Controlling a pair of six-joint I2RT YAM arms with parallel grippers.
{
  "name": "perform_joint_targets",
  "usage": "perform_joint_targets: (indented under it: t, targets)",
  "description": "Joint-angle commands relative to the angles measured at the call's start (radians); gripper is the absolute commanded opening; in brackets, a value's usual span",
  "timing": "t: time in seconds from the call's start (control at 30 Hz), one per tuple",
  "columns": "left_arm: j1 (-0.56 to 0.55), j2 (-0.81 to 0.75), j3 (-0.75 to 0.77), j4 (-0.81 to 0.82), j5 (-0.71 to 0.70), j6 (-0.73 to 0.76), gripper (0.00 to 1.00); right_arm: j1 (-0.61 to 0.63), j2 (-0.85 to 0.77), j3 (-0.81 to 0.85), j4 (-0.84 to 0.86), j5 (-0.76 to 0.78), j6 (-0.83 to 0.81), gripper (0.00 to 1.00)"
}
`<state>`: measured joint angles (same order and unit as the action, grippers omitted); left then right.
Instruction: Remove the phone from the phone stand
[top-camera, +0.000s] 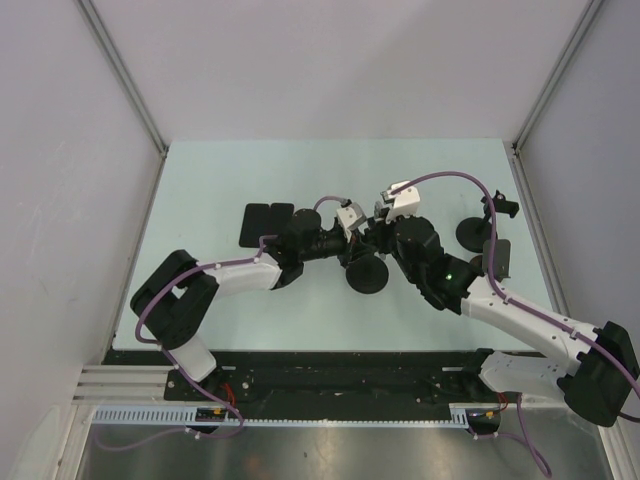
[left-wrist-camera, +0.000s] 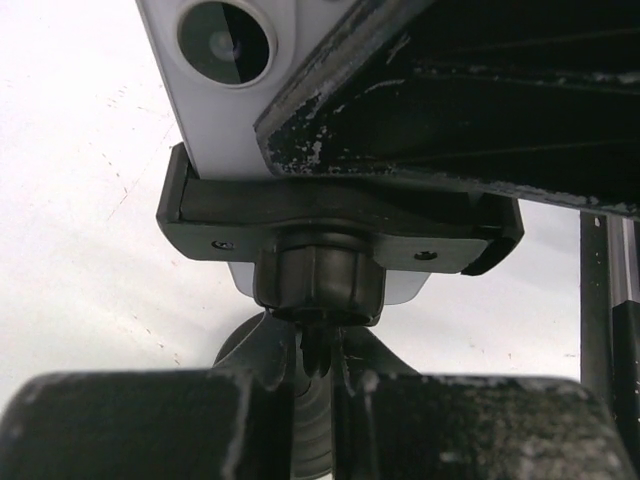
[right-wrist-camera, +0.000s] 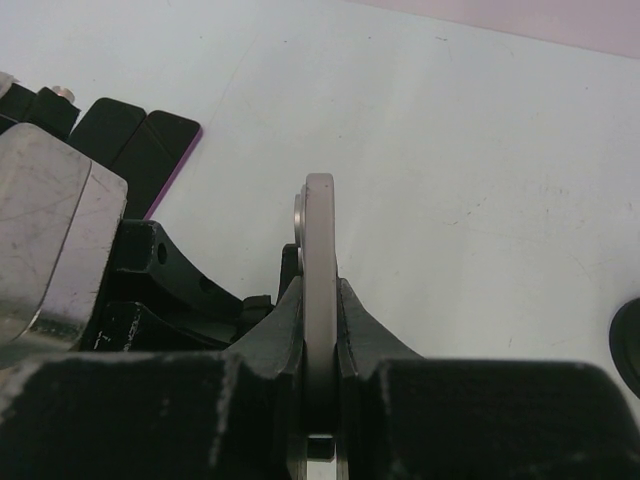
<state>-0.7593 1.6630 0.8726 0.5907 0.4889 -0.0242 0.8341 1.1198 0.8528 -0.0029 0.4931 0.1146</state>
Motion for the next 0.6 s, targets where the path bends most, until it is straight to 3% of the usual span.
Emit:
perform_joint_targets:
  t: [0.0, 0.33, 0.57]
  targets:
    - [0.005, -0.002, 0.006, 0.058, 0.019, 0.015, 0.0, 0.017, -0.017, 0.02, 0.021, -0.03, 0.031, 0.0]
    - [0.049, 0.012, -0.018, 0.058, -0.007, -0.017, 0.01, -0.013, -0.055, 0.02, -0.097, -0.093, -0.17, 0.0]
    - [0.049, 0.007, -0.037, 0.06, -0.055, -0.033, 0.0, -0.004, -0.064, 0.02, -0.103, 0.018, -0.182, 0.0]
